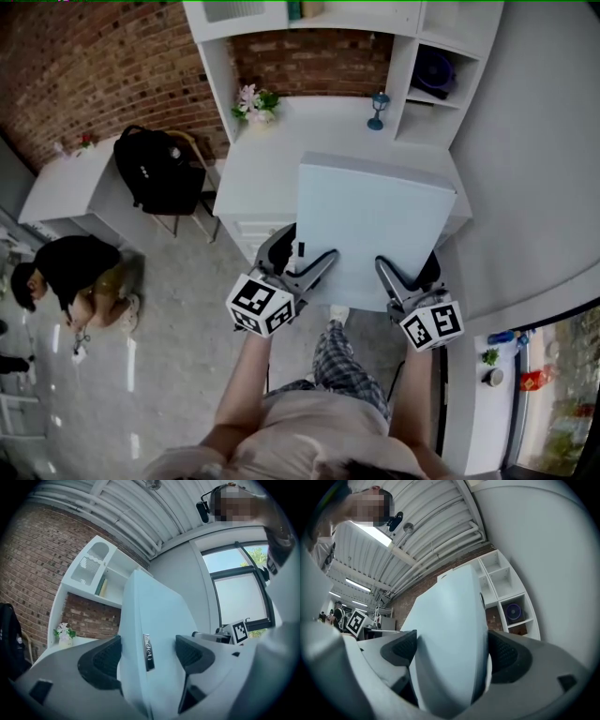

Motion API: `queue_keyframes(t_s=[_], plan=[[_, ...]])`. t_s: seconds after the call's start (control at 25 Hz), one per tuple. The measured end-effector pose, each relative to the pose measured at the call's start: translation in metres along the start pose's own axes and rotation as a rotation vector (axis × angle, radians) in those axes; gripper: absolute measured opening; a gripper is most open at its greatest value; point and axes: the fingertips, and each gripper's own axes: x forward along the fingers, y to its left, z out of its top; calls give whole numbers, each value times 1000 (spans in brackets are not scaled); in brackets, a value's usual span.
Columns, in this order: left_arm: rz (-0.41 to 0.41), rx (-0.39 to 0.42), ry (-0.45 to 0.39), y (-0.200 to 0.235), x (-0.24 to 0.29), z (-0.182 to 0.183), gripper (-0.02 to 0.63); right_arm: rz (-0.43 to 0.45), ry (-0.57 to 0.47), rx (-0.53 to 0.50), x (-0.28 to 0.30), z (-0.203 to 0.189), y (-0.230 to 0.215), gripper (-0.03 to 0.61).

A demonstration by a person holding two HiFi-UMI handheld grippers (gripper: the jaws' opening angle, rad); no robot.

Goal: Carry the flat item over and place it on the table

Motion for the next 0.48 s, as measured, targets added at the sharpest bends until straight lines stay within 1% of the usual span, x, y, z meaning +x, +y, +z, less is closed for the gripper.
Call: queue_keyframes(t_s=[0.2,0.36,0.48], plan=[[0,11,-6,39,52,1,354,4,-14,-5,51,-5,-41,474],[11,20,-9,79,103,10,354,13,-20,7,104,-5,-82,474],[28,12,1,112,140,14,354,23,-6,21,147,-8,-111,474]])
